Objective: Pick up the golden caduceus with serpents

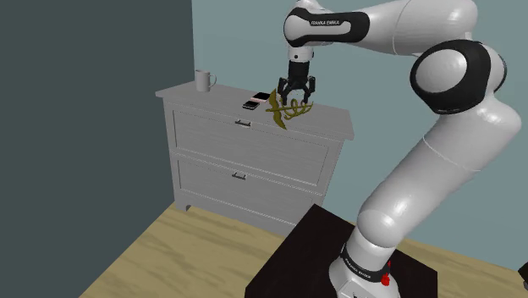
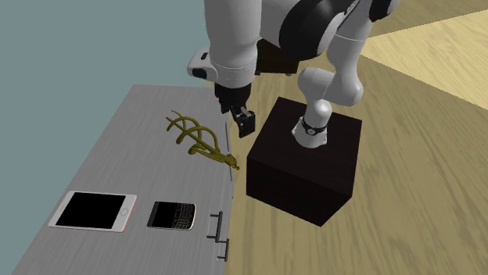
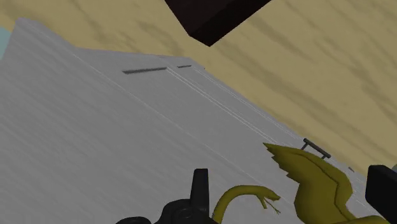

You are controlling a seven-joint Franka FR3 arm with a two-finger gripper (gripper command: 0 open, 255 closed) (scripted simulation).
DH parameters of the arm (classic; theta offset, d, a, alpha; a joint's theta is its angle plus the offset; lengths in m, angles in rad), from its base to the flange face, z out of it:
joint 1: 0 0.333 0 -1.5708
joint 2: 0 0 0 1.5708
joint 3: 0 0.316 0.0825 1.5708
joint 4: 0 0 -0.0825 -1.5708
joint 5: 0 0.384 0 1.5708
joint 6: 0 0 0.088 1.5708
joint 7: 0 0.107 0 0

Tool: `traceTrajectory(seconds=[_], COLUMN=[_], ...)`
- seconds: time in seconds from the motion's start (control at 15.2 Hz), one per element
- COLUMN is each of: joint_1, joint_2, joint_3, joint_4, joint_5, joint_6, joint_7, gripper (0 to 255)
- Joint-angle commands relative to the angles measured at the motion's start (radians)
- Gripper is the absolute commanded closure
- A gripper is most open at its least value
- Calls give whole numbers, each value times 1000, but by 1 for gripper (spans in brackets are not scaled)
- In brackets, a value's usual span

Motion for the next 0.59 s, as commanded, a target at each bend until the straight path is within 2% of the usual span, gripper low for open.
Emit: traceTrajectory(seconds=[0.0,0.33,0.4,0.53], joint_1=[-16,-63,-69,-69], joint_2=[71,242,260,251], joint_3=[-23,-78,-83,-82], joint_4=[86,312,337,299], joint_5=[8,45,50,47], joint_6=[-9,-50,-56,-27], joint_7=[2,4,4,9], gripper=[0,0,0,0])
